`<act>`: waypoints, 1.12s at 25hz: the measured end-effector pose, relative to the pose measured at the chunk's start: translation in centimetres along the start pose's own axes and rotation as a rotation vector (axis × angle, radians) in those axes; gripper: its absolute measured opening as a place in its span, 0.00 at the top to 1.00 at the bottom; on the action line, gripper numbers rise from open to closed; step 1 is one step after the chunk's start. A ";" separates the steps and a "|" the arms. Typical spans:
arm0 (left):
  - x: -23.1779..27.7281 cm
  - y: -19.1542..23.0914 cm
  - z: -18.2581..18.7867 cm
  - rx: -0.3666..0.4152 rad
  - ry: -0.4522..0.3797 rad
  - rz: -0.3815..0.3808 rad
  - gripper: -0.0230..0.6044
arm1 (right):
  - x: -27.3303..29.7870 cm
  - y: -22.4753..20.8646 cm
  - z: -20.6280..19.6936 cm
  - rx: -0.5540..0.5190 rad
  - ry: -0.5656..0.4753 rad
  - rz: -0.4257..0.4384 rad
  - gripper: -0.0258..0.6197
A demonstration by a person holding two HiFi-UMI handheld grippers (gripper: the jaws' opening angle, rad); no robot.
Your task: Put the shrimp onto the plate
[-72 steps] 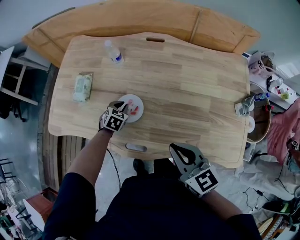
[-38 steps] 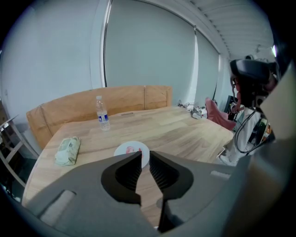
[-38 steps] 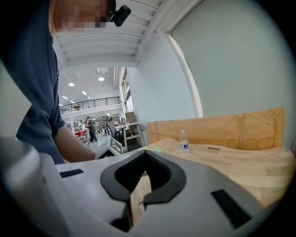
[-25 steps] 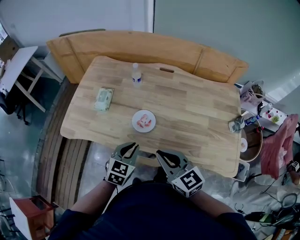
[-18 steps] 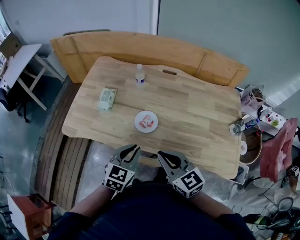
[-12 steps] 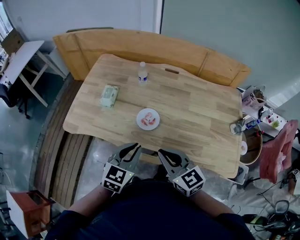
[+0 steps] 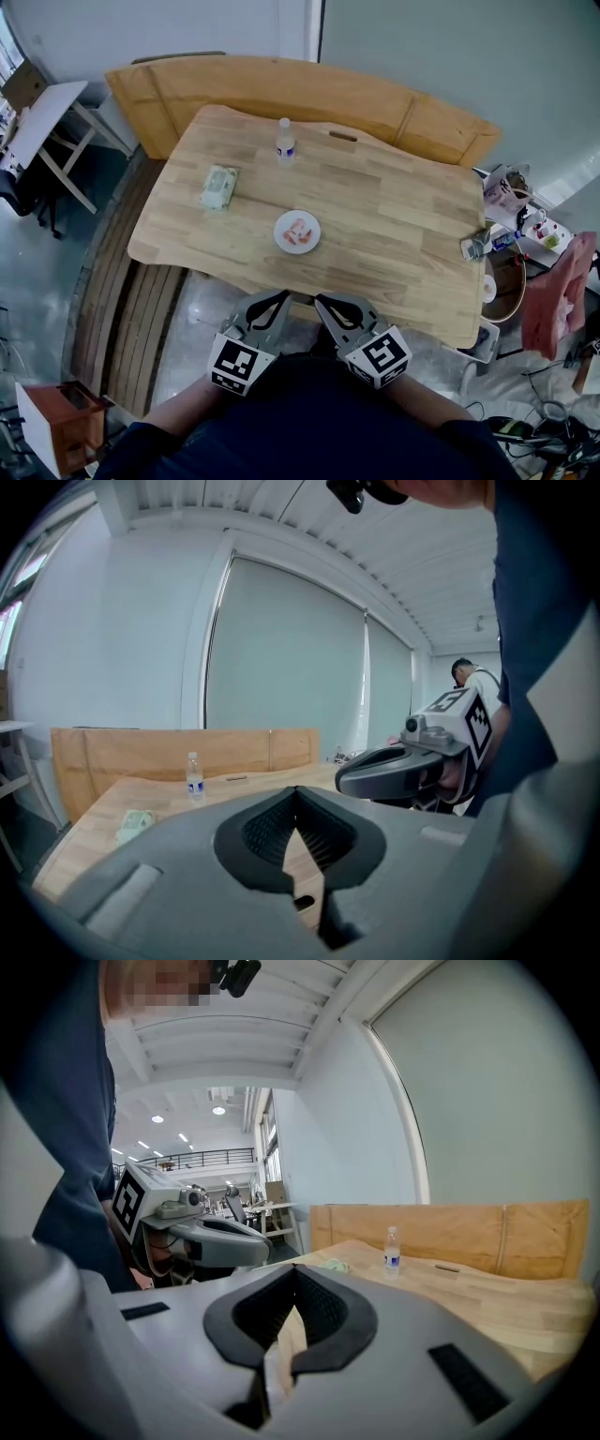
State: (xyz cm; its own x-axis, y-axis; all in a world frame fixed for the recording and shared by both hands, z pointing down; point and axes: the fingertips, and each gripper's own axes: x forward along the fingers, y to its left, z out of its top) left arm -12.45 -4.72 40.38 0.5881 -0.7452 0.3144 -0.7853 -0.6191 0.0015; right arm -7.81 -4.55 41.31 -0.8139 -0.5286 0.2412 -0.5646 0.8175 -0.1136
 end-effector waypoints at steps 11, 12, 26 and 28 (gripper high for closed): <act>-0.3 -1.8 0.0 0.015 -0.015 -0.008 0.95 | -0.9 0.5 -0.4 -0.007 -0.005 0.012 0.95; -0.4 -1.8 -0.1 0.014 -0.015 -0.008 0.95 | -0.9 0.6 -0.4 -0.008 -0.004 0.015 0.95; 0.0 -2.4 0.0 0.025 -0.013 -0.013 0.95 | -1.1 0.5 -0.6 -0.011 -0.002 0.020 0.95; 0.1 -2.4 0.0 0.023 -0.012 -0.012 0.95 | -1.2 0.4 -0.6 -0.010 -0.003 0.020 0.95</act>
State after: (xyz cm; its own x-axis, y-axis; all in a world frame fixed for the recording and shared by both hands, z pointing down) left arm -10.56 -3.30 40.37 0.5996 -0.7409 0.3027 -0.7739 -0.6331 -0.0164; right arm -7.01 -3.45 41.53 -0.8253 -0.5132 0.2358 -0.5472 0.8299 -0.1089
